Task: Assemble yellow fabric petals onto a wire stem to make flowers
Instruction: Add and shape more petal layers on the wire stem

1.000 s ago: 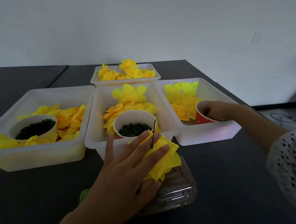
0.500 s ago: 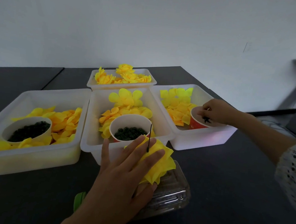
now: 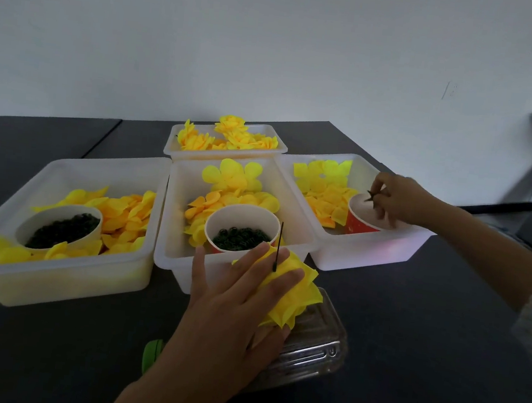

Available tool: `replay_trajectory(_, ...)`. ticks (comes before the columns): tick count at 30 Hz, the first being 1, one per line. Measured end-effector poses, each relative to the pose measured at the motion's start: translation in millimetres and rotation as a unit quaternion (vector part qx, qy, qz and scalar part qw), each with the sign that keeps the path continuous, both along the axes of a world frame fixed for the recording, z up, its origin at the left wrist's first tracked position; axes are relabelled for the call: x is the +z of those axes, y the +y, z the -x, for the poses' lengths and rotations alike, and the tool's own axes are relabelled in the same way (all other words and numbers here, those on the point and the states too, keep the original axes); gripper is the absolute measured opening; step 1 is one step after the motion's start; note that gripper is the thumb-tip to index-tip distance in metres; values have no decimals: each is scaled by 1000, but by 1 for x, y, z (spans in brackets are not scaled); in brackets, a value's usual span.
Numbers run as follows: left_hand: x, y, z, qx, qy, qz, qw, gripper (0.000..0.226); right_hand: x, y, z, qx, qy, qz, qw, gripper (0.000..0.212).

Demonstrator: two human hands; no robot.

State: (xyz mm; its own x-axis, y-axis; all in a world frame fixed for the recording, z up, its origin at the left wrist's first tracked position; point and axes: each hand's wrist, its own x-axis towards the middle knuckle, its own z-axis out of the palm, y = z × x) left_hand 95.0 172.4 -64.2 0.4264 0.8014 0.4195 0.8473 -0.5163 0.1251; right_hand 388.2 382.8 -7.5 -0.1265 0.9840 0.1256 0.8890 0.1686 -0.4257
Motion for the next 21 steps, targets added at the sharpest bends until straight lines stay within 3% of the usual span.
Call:
replay_trajectory(3, 0, 1, 0, 5, -1, 10, 1000, 56, 19, -24, 28, 25, -41, -149, 988, 6)
replay_trajectory(5, 0, 1, -1, 7, -2, 15, 1000, 56, 29, -49, 55, 100, -24, -207, 973, 2)
replay_trajectory(11, 2, -1, -1, 10, -4, 26, 1000, 53, 35, -125, 115, 301, 171, -116, 931, 11)
replay_trajectory(15, 2, -1, -1, 12, -3, 29, 999, 53, 33, -137, 116, 318, 232, -85, 915, 15)
replay_trajectory(21, 1, 0, -1, 4, -14, 20, 1000, 53, 27, -145, 114, 314, 191, -131, 921, 17)
